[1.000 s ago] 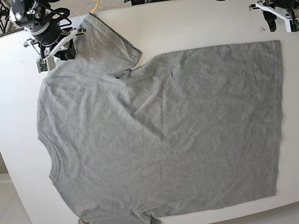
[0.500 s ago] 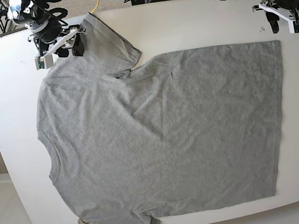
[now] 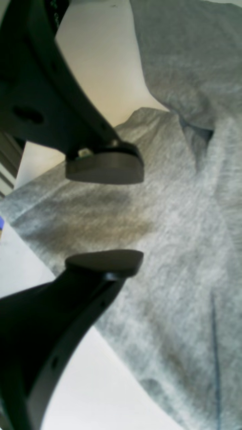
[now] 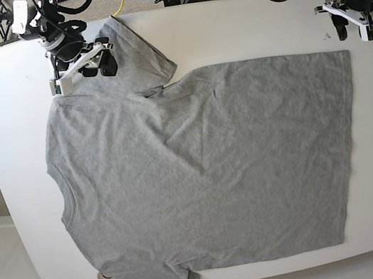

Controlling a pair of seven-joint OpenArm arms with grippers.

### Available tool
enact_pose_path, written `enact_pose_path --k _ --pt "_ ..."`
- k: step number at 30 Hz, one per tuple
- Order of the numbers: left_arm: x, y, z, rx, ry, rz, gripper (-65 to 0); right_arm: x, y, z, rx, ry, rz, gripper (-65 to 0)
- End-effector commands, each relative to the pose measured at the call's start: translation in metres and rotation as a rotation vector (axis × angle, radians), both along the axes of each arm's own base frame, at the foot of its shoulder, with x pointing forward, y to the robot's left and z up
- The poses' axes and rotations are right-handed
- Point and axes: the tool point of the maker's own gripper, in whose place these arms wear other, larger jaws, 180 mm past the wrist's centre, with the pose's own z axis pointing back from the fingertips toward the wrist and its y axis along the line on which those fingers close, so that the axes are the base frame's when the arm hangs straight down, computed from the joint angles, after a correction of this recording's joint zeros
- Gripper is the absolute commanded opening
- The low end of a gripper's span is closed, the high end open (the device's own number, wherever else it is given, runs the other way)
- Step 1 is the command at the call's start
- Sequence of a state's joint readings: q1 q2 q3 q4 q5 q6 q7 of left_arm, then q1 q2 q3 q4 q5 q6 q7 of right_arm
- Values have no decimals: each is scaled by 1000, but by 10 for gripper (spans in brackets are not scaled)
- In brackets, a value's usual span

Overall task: Fold the T-shirt properly
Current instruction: 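Grasp the sleeve edge with the right gripper and lift slightly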

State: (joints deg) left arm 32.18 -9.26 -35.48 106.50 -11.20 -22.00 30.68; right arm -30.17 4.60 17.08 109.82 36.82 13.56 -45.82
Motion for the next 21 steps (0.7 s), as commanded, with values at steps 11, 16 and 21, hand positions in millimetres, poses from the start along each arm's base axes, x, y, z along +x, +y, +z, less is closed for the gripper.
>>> enact_pose_path --k 11,16,21 --pt "-4 25 13 -1 -7 67 -364 -2 -21 -1 54 17 -74 -276" --pt "-5 29 13 7 -5 74 -364 -7 -26 -7 62 42 -92 -275" --pt "-4 32 14 24 -14 75 -366 -13 -28 -13 69 67 -104 -278"
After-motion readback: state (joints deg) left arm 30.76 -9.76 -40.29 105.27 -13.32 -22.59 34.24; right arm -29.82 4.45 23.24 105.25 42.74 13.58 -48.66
